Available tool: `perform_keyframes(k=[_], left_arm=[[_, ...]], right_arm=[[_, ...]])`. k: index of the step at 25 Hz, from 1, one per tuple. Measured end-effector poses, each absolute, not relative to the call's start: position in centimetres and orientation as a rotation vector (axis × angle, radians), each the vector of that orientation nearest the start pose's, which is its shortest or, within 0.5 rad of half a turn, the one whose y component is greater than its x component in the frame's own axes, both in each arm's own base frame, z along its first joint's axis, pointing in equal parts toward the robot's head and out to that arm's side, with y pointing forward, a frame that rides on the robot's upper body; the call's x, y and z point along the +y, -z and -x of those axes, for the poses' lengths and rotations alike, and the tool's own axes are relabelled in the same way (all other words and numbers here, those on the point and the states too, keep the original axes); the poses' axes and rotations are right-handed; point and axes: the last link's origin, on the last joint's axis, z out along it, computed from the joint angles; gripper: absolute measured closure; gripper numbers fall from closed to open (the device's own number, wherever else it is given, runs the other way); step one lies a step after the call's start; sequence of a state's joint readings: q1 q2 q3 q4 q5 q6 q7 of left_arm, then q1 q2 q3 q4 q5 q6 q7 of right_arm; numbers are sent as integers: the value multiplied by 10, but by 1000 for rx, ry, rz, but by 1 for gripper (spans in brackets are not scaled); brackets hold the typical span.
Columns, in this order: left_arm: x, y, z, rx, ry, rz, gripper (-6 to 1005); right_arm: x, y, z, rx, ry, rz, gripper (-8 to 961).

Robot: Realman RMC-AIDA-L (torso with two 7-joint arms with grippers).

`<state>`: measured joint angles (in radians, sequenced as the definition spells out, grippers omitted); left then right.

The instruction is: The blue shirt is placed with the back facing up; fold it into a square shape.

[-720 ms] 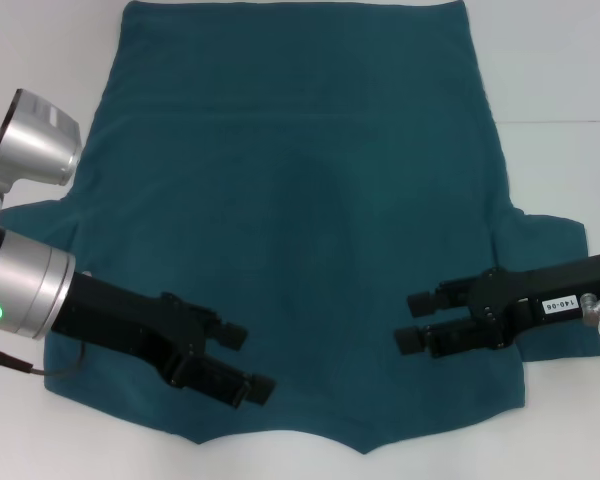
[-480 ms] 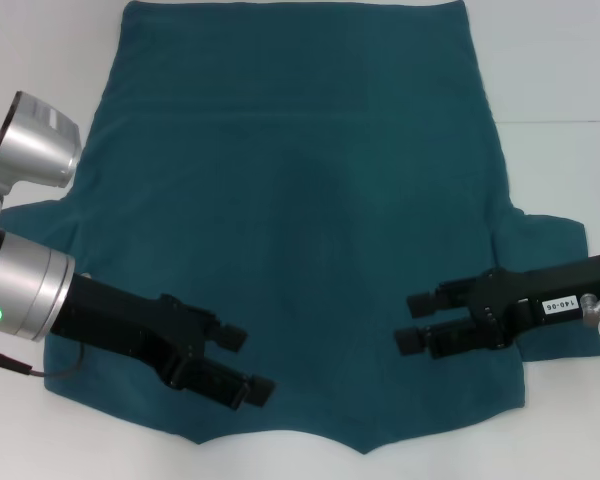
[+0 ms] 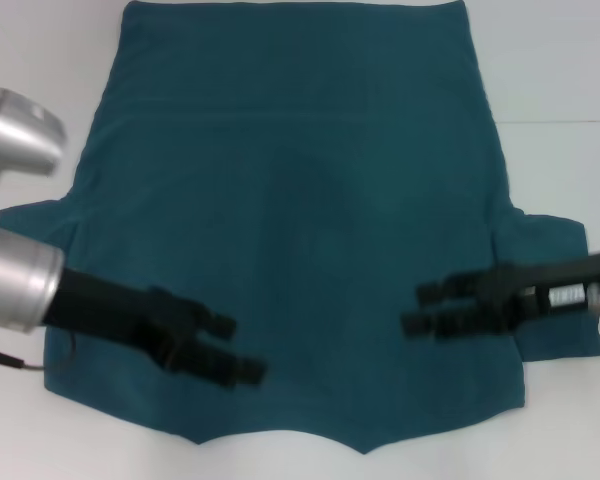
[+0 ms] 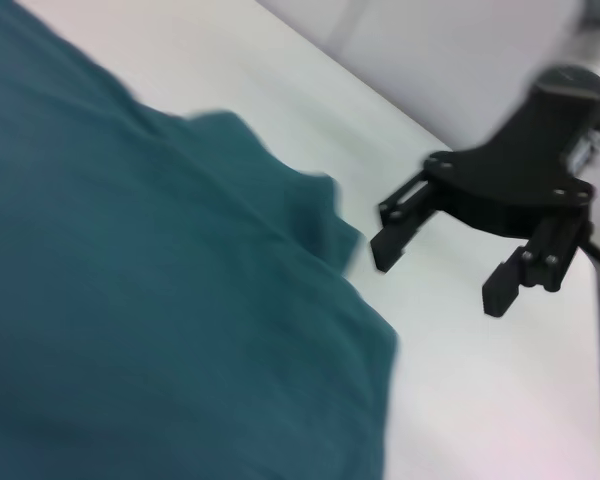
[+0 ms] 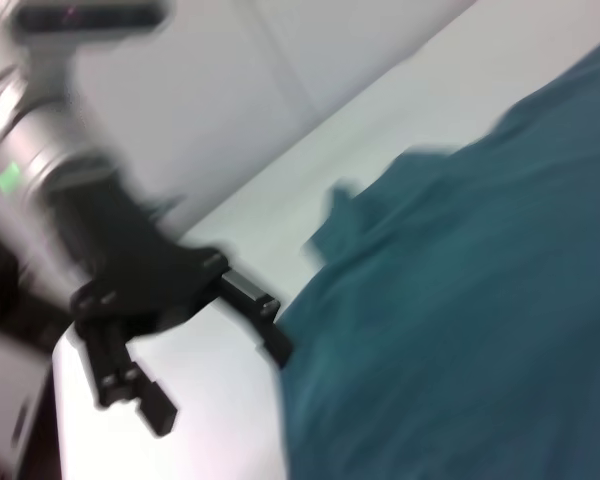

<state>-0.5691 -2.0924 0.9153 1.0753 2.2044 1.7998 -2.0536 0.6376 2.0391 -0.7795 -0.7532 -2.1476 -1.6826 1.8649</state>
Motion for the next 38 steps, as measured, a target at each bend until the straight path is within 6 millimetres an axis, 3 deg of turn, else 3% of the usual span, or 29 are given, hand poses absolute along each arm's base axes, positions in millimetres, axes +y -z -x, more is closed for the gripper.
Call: perform_keyframes(k=[4, 8, 11, 15, 22, 31, 38], left_arm=[[341, -46, 224, -1244, 374, 2729, 103], [350, -82, 256, -1570, 549, 2384, 110], [351, -101, 285, -1792, 690, 2117, 115], [347, -115, 315, -1910, 832, 1893, 122], [344, -121, 342, -1915, 829, 1731, 134], [350, -117, 364, -1753, 741, 1690, 150], [359, -98, 373, -1614, 578, 1752, 162]], right_arm=[[359, -26, -235, 1272, -608, 2691, 158], [378, -51, -241, 1604, -761, 2392, 158], [395, -71, -243, 1720, -848, 2235, 158], [421, -99, -239, 1743, -850, 2171, 158], [444, -121, -226, 1733, -829, 2139, 158], [444, -113, -223, 1740, -811, 2150, 158], [442, -114, -228, 1742, -807, 2141, 159]])
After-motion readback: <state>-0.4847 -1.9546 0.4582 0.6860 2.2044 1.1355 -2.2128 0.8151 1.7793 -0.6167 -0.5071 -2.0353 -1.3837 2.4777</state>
